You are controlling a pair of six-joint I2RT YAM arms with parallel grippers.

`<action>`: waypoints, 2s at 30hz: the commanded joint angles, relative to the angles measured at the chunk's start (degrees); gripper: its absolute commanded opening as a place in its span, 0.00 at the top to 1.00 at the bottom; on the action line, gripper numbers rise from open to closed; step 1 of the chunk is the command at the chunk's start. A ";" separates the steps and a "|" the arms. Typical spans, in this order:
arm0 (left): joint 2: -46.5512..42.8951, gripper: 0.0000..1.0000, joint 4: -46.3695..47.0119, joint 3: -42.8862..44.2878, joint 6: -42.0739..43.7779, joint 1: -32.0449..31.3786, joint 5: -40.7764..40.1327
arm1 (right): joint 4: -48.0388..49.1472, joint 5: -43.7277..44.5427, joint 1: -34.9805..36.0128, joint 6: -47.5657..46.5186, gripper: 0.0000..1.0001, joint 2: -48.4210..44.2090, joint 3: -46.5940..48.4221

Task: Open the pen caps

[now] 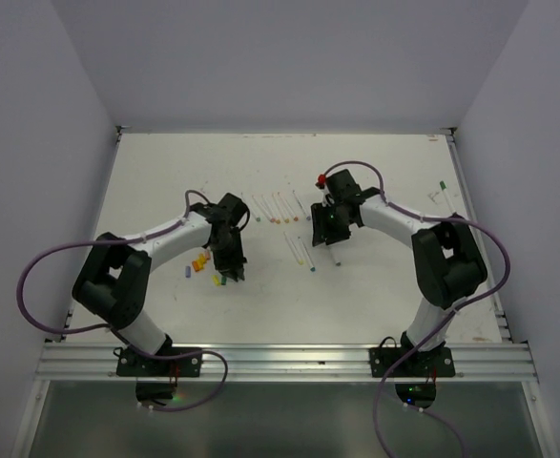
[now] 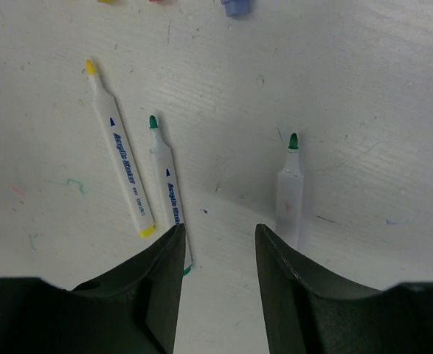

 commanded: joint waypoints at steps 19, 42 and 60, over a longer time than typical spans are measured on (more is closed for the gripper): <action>2.92 0.50 -0.27 -2.21 1.44 -0.68 -3.70 | -0.93 -2.33 -8.89 3.86 0.50 -9.16 2.83; -7.63 0.37 15.45 9.57 12.69 -4.11 5.69 | 7.06 31.06 -29.54 -3.84 0.26 -8.55 1.68; -5.43 0.37 27.76 -1.59 11.37 -3.75 9.57 | 22.54 15.70 -47.93 -25.58 0.08 6.55 0.62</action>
